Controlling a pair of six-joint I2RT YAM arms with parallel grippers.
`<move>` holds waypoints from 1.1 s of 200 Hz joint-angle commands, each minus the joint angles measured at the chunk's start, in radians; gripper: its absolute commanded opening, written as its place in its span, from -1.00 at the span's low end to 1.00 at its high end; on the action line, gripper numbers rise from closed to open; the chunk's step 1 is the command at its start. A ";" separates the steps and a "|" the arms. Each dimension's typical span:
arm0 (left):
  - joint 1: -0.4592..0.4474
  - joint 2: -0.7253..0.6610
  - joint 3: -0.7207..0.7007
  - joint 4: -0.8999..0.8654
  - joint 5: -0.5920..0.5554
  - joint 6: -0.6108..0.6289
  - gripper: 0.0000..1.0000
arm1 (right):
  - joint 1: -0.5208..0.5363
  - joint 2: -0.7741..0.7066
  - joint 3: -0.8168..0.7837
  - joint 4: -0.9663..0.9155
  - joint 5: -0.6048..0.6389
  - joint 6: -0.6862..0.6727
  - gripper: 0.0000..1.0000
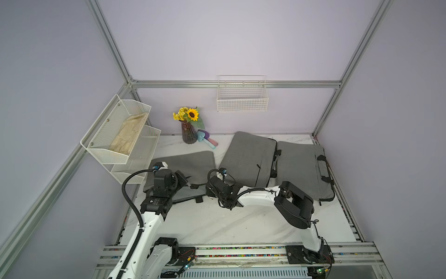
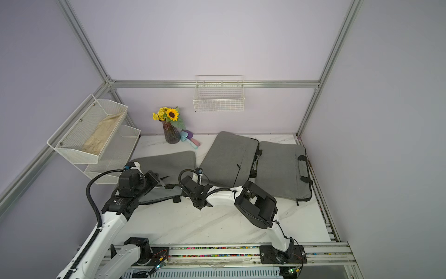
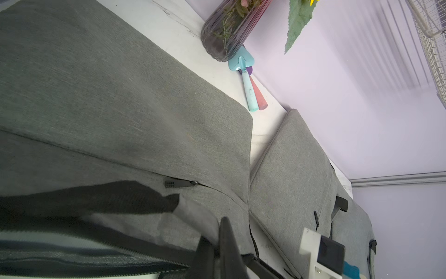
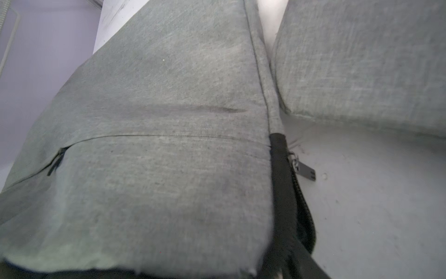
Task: Put the mouse into the laptop bag
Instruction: Place the mouse in the zippered laptop bag, then close the zippered laptop bag at the center of the board.
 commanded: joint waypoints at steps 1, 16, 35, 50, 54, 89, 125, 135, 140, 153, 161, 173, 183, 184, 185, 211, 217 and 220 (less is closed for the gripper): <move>-0.002 -0.003 -0.038 0.088 0.052 0.015 -1.00 | -0.009 0.053 0.059 0.037 0.000 0.057 0.35; -0.002 0.000 -0.037 0.089 0.053 0.015 -1.00 | -0.009 0.072 0.080 0.030 -0.018 0.051 0.53; -0.002 0.002 -0.037 0.087 0.054 0.015 -1.00 | -0.009 0.055 0.056 0.043 -0.026 0.039 0.55; -0.002 0.001 -0.036 0.088 0.050 0.015 -1.00 | -0.009 0.013 0.007 0.060 -0.029 0.026 0.55; -0.002 0.000 -0.036 0.087 0.049 0.015 -1.00 | -0.009 -0.002 -0.012 0.064 -0.026 0.021 0.55; -0.002 0.000 -0.040 0.089 0.041 0.015 -1.00 | -0.007 -0.164 -0.181 0.105 -0.016 -0.037 0.55; -0.002 0.012 -0.033 0.082 0.034 0.018 -1.00 | 0.005 -0.295 -0.343 0.130 -0.008 -0.089 0.32; -0.002 0.012 -0.035 0.082 0.032 0.018 -1.00 | 0.012 -0.310 -0.373 0.128 0.008 -0.098 0.05; -0.002 0.013 -0.035 0.082 0.031 0.018 -1.00 | 0.013 -0.311 -0.382 0.117 0.012 -0.099 -0.11; -0.002 0.013 -0.034 0.082 0.034 0.018 -1.00 | 0.014 -0.291 -0.392 0.104 0.005 -0.104 -0.44; -0.002 0.012 -0.033 0.082 0.033 0.018 -1.00 | 0.017 -0.269 -0.391 0.108 -0.016 -0.111 -0.61; -0.002 0.012 -0.033 0.082 0.034 0.018 -1.00 | 0.031 -0.228 -0.377 0.122 -0.042 -0.118 -0.70; -0.001 0.010 -0.033 0.082 0.034 0.018 -1.00 | 0.049 -0.193 -0.356 0.122 -0.044 -0.118 -0.72; -0.001 0.010 -0.034 0.083 0.034 0.018 -1.00 | 0.051 -0.190 -0.353 0.123 -0.044 -0.118 -0.72; -0.001 0.011 -0.035 0.083 0.034 0.018 -1.00 | 0.052 -0.187 -0.350 0.123 -0.044 -0.118 -0.72; -0.002 0.009 -0.033 0.078 0.034 0.018 -1.00 | 0.080 -0.101 -0.271 0.128 -0.069 -0.120 -0.72; -0.002 0.007 -0.033 0.078 0.034 0.018 -1.00 | 0.081 -0.084 -0.255 0.132 -0.077 -0.121 -0.73; -0.002 0.007 -0.033 0.079 0.034 0.018 -1.00 | 0.081 -0.076 -0.247 0.134 -0.081 -0.123 -0.73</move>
